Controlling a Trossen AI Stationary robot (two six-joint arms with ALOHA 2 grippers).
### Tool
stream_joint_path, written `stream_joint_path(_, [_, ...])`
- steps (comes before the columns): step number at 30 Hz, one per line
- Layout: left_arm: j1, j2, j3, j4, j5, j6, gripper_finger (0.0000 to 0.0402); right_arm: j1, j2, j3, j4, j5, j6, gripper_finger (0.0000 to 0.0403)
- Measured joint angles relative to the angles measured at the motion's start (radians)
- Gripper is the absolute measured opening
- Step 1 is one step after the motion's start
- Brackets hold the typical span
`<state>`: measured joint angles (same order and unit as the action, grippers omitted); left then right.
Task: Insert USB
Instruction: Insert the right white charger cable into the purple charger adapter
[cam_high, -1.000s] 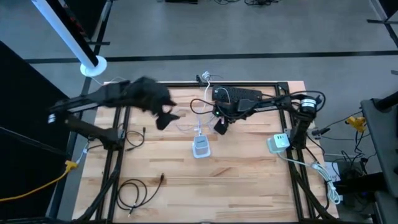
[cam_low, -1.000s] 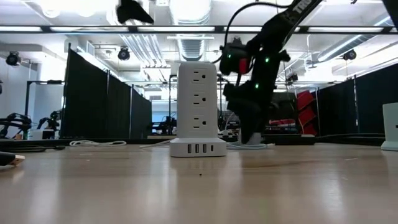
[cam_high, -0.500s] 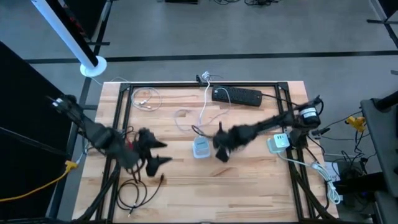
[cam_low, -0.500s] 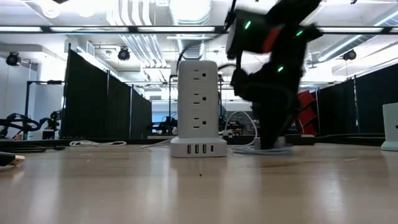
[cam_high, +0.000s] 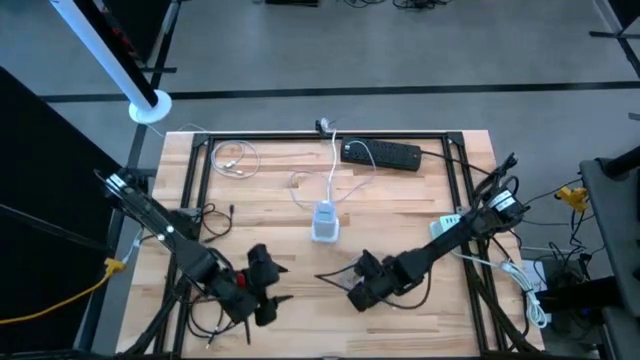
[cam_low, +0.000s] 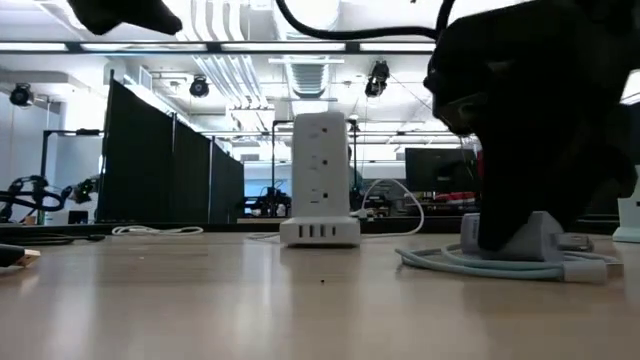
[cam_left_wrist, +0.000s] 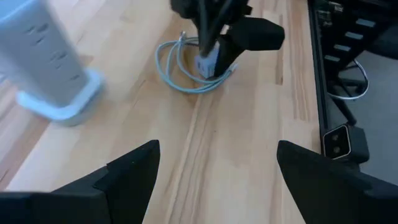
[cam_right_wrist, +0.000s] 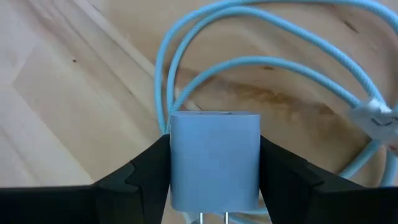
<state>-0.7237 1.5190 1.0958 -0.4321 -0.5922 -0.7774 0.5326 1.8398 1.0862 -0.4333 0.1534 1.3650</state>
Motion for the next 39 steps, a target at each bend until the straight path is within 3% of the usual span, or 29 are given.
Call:
stream_joint_path(9, [0.061,0.096,0.001,0.088,-0.011,0.032,0.0313,0.003,-0.092,0.153,-0.177,0.074,-0.132,0.0190])
stream_joint_path(12, [0.124,0.147,0.001,0.184,0.018,0.153,0.0313,0.003,-0.153,0.215,-0.285,0.095,-0.180,0.0190])
stream_joint_path(17, [0.250,0.267,0.002,0.495,0.223,0.480,0.0313,0.015,-0.270,0.308,-0.455,0.125,-0.190,0.0190])
stream_joint_path(21, [0.341,0.354,0.002,0.619,0.396,0.611,0.0313,0.062,-0.347,0.347,-0.515,0.191,-0.141,0.0190])
stream_joint_path(28, [0.412,0.514,0.155,0.585,0.614,0.780,0.0313,0.139,-0.395,0.352,-0.583,0.259,-0.051,0.0190])
stream_joint_path(33, [0.412,0.660,0.346,0.401,0.655,0.871,0.0313,0.140,-0.377,0.350,-0.617,0.255,-0.013,0.0190])
stream_joint_path(39, [0.423,0.780,0.491,0.249,0.662,0.859,0.0304,0.142,-0.364,0.350,-0.607,0.241,0.007,0.0190])
